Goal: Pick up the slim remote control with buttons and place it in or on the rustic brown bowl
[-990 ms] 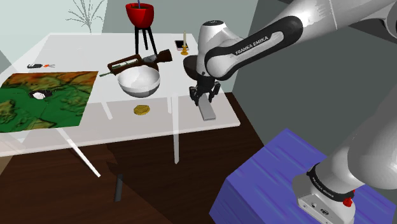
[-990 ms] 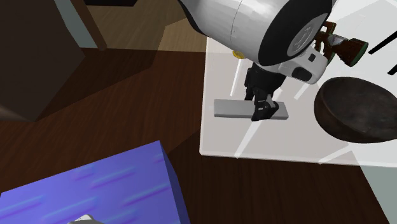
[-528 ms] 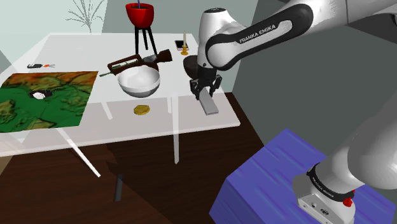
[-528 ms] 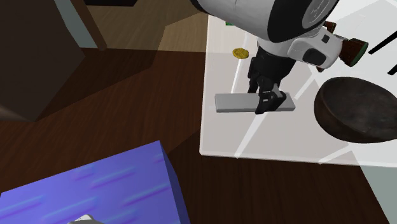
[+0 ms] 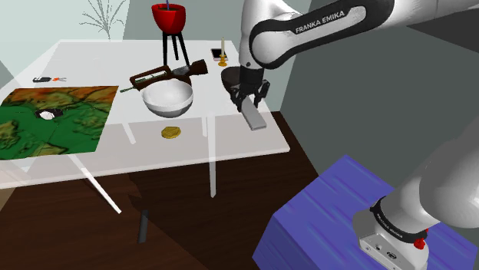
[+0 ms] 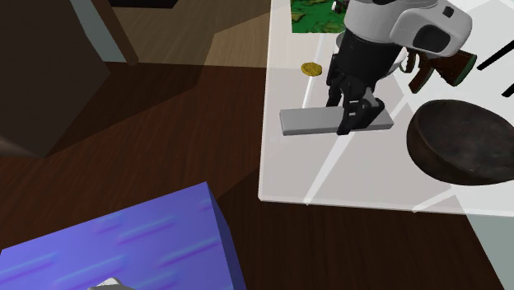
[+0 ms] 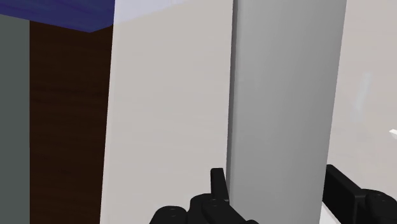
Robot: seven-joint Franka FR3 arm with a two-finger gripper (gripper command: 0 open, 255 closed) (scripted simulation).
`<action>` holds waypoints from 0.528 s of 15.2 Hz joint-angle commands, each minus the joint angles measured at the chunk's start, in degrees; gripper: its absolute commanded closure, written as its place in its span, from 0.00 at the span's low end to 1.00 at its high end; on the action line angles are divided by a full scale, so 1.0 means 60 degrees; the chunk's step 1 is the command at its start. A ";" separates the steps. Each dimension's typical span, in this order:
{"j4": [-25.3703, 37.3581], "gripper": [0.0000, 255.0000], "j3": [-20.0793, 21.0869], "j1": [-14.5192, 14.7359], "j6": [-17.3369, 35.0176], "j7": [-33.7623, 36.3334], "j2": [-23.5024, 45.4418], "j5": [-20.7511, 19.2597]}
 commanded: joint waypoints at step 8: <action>0.0728 1.00 0.0005 -0.0011 -0.1106 -0.0091 -0.0389 0.0116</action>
